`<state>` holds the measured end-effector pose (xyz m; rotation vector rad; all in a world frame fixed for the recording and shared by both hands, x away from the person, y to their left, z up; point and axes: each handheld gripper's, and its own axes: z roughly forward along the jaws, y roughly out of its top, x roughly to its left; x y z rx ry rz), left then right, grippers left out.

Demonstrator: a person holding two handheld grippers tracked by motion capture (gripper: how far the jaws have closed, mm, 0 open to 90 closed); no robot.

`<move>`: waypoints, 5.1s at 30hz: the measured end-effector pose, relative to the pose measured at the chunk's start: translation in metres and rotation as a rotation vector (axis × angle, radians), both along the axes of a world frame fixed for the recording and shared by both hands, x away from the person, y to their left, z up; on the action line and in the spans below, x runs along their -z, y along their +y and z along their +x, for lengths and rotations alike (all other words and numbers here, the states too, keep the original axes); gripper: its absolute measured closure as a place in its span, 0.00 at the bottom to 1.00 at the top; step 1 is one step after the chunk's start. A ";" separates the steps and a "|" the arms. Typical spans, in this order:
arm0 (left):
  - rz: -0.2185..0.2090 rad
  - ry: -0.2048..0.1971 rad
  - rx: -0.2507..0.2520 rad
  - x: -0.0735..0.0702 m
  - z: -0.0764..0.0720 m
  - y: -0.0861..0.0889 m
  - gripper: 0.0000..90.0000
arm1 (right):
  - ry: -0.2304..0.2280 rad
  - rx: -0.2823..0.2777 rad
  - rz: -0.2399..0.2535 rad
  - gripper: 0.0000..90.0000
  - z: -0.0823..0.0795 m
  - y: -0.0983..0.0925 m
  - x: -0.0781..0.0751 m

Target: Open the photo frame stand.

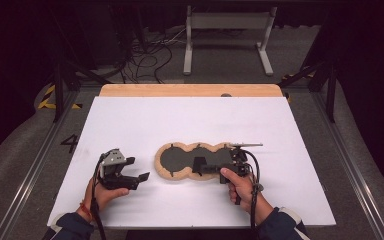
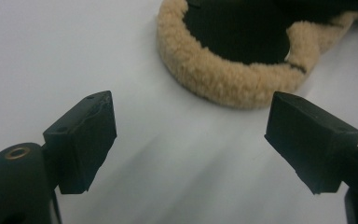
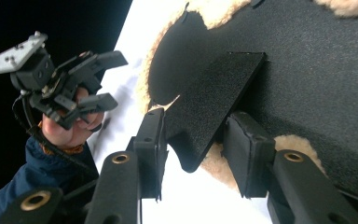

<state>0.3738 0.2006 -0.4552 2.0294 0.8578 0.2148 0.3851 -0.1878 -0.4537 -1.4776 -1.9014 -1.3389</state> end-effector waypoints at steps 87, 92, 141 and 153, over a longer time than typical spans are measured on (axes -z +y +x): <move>-0.101 0.145 0.206 0.008 0.050 -0.049 0.39 | -0.340 -0.075 -0.086 0.75 -0.003 0.010 0.004; -0.086 0.116 0.202 0.004 0.048 -0.050 0.41 | -0.352 -0.071 -0.099 0.76 -0.005 0.011 0.002; 0.114 -0.096 0.117 0.004 0.037 -0.074 0.49 | -0.398 -0.040 -0.168 0.84 -0.002 0.005 -0.005; 0.151 -0.117 0.106 0.004 0.034 -0.076 0.51 | -0.431 -0.043 -0.210 0.83 -0.003 0.006 -0.004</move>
